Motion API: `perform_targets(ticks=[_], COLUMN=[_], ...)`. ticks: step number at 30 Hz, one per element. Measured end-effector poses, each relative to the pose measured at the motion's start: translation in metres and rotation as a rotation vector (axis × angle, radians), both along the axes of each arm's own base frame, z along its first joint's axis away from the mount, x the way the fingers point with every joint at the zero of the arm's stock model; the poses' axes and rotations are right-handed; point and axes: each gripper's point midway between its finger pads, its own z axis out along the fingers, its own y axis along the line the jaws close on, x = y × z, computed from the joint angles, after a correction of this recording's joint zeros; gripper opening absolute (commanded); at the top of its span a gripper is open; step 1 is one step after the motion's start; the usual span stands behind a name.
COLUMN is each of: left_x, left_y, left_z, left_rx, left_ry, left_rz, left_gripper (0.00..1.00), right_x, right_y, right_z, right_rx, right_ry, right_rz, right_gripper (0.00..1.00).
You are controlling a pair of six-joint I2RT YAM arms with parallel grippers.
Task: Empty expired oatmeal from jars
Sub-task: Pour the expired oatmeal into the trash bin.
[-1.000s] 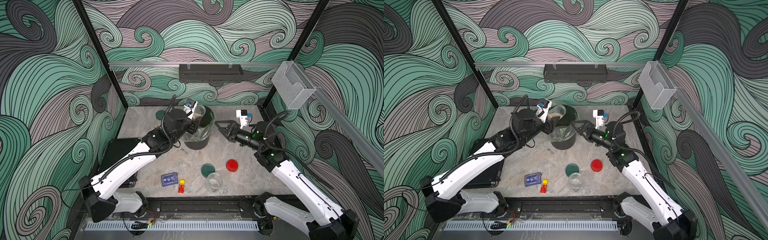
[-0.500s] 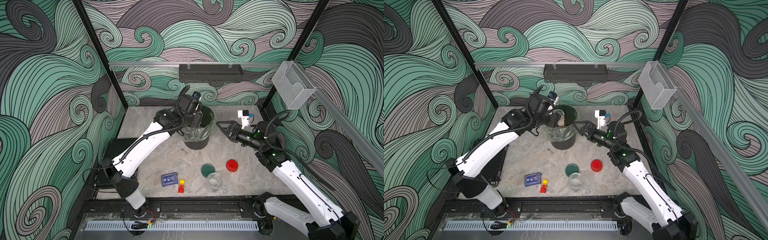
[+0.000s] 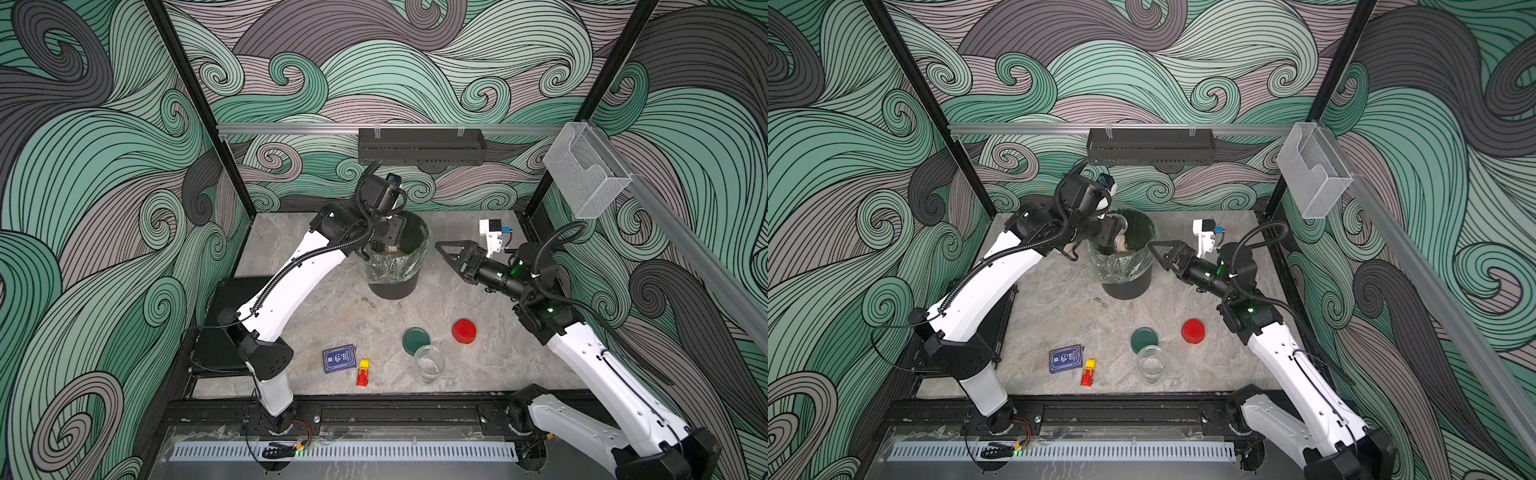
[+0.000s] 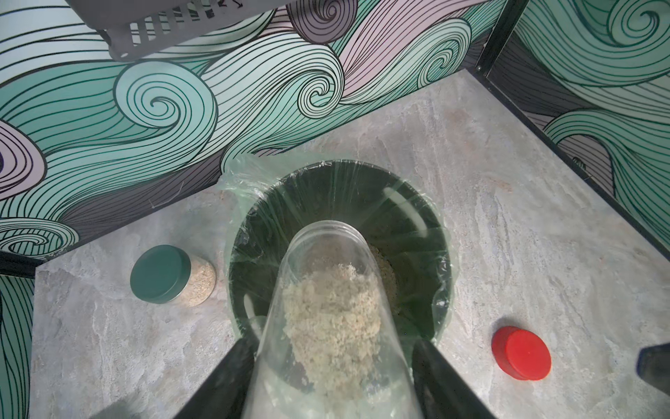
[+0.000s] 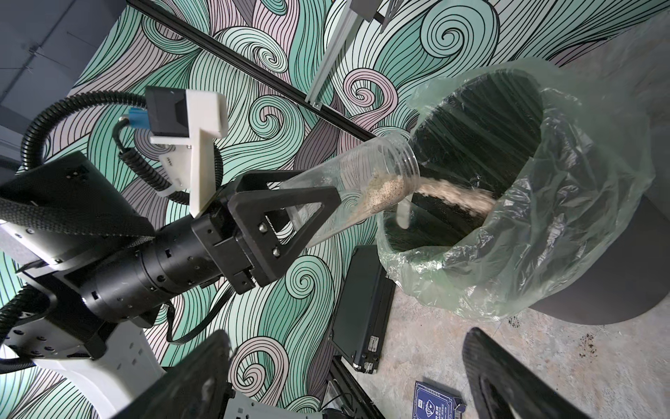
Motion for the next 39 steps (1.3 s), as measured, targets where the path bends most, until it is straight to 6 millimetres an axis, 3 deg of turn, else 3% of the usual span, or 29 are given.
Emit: perform_targets(ticks=[5,9,15,20,27,39], left_x=[-0.002,-0.005,0.002,0.017,0.043,0.070], left_y=[0.002,0.005,0.002,0.004,0.010,-0.007], left_z=[0.007,0.010,0.009,0.002,-0.004,-0.046], left_rx=[-0.011,-0.010,-0.009,-0.019,-0.034,-0.001], left_ry=[0.021,0.034,0.046,0.066,0.068,0.119], left_rz=[0.017,0.020,0.018,0.030,0.065,0.055], left_gripper=[0.00,0.00,0.00,0.00,0.00,0.00], right_x=[-0.002,0.001,0.028,0.047,0.053,0.060], right_y=[-0.002,-0.006,-0.007,-0.003,-0.004,-0.004], right_z=[0.003,0.012,0.005,-0.013,-0.003,-0.006], right_rx=[-0.026,-0.071,-0.281,-0.457,-0.547,-0.581], right_ry=[-0.072,-0.233,-0.525,-0.660,-0.774,-0.776], right_rz=[0.000,-0.030,-0.095,-0.094,-0.108,-0.116], right_gripper=[0.99,0.98,0.94,0.94,0.95,0.98])
